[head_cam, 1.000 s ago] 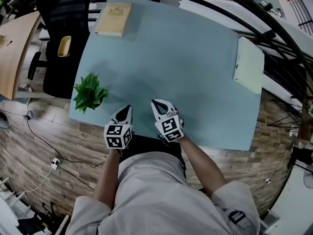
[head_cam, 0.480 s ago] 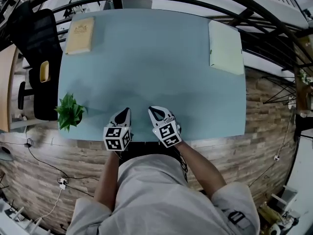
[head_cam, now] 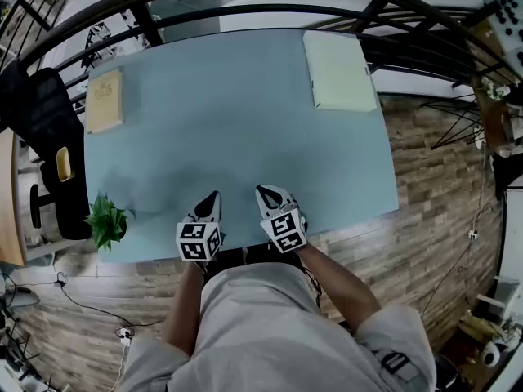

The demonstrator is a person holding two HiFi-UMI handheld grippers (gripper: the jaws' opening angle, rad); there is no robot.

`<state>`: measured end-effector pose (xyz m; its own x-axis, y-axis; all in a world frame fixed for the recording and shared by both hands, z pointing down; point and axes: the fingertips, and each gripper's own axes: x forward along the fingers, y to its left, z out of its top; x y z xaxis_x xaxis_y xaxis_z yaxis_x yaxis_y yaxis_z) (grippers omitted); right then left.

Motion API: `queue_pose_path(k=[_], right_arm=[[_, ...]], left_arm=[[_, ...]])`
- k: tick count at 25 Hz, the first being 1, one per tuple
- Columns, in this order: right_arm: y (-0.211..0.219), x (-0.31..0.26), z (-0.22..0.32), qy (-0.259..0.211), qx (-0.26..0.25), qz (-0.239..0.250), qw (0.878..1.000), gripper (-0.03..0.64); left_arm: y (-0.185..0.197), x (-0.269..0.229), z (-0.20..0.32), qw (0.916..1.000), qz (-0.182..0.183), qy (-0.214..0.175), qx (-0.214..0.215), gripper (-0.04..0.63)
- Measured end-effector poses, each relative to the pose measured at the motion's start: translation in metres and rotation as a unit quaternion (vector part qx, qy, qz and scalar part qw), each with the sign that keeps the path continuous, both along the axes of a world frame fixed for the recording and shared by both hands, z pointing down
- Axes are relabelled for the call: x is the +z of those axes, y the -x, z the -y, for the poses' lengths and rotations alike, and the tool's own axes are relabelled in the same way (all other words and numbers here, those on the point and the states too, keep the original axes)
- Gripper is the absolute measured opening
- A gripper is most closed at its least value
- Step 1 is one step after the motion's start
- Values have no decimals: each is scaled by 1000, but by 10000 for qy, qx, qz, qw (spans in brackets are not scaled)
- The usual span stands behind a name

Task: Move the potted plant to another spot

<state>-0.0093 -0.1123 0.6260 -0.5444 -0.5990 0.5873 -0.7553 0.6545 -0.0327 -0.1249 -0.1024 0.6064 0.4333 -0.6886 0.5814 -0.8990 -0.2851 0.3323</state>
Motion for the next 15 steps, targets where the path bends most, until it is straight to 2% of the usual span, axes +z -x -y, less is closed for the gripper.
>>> queue_pose_path(k=[4, 8, 15], right_arm=[[-22, -17, 5, -108, 369, 74, 9992, 3], [-40, -32, 10, -199, 734, 265, 9968, 3], [-42, -66, 27, -566, 764, 403, 9947, 3]], left_arm=[[-17, -13, 4, 9998, -20, -82, 203, 11], [-24, -30, 8, 9995, -26, -262, 195, 11], [-20, -61, 16, 9979, 33, -640, 35, 11]])
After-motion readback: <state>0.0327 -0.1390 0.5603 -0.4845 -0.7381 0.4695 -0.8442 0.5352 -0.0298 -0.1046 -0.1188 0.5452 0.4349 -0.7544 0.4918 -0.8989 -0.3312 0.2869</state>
